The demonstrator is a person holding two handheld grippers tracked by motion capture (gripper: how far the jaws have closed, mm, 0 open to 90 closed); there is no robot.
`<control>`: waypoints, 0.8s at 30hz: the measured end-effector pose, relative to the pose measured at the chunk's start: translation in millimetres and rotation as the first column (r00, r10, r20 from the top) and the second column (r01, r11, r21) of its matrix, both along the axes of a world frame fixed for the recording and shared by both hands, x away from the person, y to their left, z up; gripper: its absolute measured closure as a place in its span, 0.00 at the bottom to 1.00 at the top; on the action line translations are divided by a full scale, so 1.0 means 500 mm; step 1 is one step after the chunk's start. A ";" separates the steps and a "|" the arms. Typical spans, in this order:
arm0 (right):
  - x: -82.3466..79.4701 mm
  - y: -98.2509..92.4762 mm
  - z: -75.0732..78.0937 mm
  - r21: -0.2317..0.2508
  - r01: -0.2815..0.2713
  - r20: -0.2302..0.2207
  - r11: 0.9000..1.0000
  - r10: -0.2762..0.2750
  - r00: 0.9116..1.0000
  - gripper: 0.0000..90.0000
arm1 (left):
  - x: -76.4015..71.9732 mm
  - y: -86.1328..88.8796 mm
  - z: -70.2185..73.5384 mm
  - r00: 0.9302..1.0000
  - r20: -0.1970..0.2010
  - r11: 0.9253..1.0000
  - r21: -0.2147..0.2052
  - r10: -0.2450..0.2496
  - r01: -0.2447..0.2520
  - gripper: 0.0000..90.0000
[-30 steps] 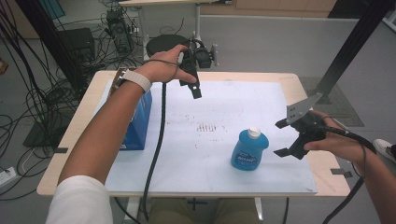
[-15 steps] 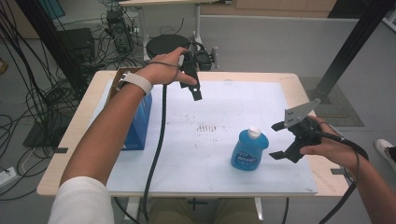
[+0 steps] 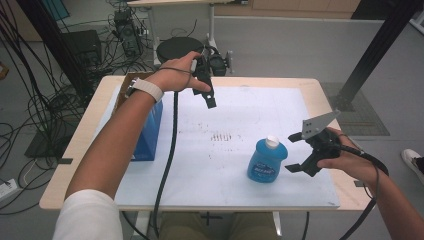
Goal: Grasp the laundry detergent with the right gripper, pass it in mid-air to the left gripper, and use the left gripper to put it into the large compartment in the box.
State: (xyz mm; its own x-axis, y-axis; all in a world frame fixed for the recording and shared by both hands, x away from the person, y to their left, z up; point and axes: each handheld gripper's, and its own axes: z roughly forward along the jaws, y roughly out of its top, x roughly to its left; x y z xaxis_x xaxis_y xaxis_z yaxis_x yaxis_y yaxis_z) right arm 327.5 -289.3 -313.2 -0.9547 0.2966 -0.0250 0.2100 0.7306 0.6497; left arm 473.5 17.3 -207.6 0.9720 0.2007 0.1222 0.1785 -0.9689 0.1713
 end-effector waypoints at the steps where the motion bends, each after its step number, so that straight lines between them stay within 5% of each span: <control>1: 0.000 0.000 -0.001 0.002 0.002 -0.002 1.000 -0.002 1.000 0.04 | 0.001 0.000 0.000 1.000 0.000 1.000 0.005 -0.004 0.004 0.14; 24: -0.001 0.006 -0.019 0.030 0.003 -0.012 1.000 -0.002 1.000 0.04 | 0.001 0.002 -0.009 1.000 -0.010 1.000 0.007 -0.002 0.002 0.13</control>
State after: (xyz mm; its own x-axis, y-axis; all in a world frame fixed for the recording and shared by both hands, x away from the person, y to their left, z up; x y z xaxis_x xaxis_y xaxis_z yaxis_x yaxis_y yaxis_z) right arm 327.0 -286.2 -322.7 -0.9542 0.2993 -0.0046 0.2197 0.7106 0.6684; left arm 474.2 18.3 -212.1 0.9735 0.1982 0.1140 0.1785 -0.9704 0.1624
